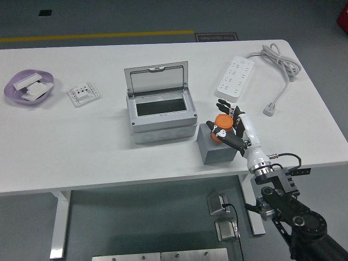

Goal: Pick up the cylinder from the cube,place it in the box,flap close box

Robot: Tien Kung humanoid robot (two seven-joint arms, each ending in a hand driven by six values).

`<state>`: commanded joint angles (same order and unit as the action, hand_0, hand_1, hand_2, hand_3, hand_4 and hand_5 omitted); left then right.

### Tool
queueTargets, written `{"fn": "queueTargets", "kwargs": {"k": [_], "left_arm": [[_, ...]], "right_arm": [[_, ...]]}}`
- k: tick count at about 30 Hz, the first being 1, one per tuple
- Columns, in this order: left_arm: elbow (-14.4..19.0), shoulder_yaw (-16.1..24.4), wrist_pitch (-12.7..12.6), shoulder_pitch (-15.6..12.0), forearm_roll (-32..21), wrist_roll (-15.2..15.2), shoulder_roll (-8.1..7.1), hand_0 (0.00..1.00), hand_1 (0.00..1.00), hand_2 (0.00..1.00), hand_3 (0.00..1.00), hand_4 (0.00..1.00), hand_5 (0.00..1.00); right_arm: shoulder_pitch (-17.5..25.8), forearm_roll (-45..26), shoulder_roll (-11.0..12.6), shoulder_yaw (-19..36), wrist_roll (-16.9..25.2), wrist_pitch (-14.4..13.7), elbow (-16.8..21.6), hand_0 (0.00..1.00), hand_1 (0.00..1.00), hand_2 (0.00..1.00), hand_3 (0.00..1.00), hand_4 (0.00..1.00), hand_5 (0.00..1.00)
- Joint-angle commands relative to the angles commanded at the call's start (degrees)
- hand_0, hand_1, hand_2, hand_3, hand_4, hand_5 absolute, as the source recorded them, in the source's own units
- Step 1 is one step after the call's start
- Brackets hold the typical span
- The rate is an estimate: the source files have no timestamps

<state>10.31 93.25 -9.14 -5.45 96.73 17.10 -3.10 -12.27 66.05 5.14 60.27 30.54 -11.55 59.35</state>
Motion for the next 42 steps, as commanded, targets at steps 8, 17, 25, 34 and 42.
{"fn": "queueTargets", "kwargs": {"k": [8, 17, 25, 34, 42], "left_arm": [[0.0, -0.38, 0.02, 0.11, -0.29, -0.06, 0.05, 0.629, 0.638, 0.607, 0.621, 0.66, 0.249], [0.0, -0.88, 0.02, 0.29, -0.65, -0.29, 0.04, 0.63, 0.639, 0.606, 0.621, 0.659, 0.248], [0.0, -0.14, 0.02, 0.24, -0.01, -0.37, 0.06, 0.629, 0.639, 0.606, 0.621, 0.66, 0.248], [0.0, -0.31, 0.03, 0.39, -0.27, -0.36, 0.18, 0.629, 0.639, 0.606, 0.622, 0.66, 0.248], [0.0, -0.46, -0.05, 0.75, -0.24, -0.39, 0.03, 0.63, 0.639, 0.607, 0.622, 0.66, 0.249]], "right_arm": [[-0.29, -0.03, -0.32, -0.73, -0.17, -0.16, -0.62, 0.803, 0.811, 0.755, 0.765, 0.908, 0.267], [-0.19, -0.32, -0.31, -0.75, -0.26, -0.66, -1.03, 0.803, 0.803, 0.746, 0.755, 0.87, 0.249], [-0.14, 0.82, -0.16, -1.28, -0.71, -2.99, -0.6, 0.791, 0.783, 0.742, 0.75, 0.789, 0.194], [-0.05, 2.12, -0.13, -1.78, -2.23, -5.42, -0.37, 0.727, 0.733, 0.711, 0.703, 0.322, 0.002], [-0.45, 3.43, -0.02, -2.38, -3.91, -6.25, 0.04, 0.604, 0.574, 0.639, 0.627, 0.002, 0.002]]}}
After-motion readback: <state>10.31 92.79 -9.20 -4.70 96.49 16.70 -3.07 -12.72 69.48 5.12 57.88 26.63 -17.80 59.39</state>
